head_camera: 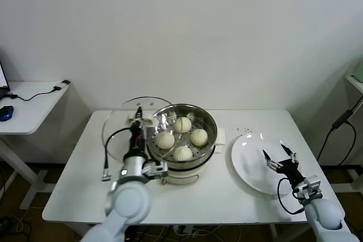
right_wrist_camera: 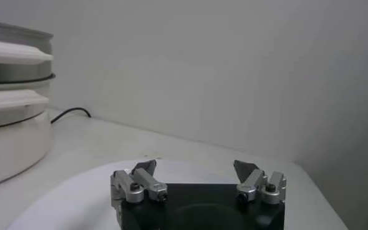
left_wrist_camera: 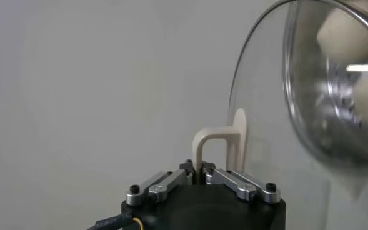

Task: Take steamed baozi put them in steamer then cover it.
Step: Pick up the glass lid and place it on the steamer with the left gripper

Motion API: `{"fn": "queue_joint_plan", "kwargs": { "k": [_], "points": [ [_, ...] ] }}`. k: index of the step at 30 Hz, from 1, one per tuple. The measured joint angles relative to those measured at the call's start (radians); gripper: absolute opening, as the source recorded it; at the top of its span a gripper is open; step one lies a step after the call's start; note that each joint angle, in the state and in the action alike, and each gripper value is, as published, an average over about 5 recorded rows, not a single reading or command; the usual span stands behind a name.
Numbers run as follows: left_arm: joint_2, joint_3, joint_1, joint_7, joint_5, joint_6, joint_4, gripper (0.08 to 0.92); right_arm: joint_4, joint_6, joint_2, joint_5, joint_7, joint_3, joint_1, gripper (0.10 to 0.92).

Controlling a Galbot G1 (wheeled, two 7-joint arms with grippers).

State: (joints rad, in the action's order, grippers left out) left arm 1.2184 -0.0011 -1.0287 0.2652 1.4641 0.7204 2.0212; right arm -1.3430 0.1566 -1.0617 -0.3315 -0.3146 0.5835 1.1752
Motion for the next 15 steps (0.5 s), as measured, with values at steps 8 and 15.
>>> {"fn": "queue_joint_plan", "kwargs": {
  "k": [8, 15],
  "points": [
    [0.146, 0.109, 0.117, 0.027, 0.082, 0.017, -0.139, 0.149, 0.005, 0.006, -0.004, 0.004, -0.004, 0.004, -0.003, 0.823],
    [0.252, 0.145, 0.16, 0.037, 0.119, 0.016, -0.248, 0.149, 0.01, 0.01, -0.003, 0.006, -0.006, 0.008, -0.007, 0.823]
  ]
}}
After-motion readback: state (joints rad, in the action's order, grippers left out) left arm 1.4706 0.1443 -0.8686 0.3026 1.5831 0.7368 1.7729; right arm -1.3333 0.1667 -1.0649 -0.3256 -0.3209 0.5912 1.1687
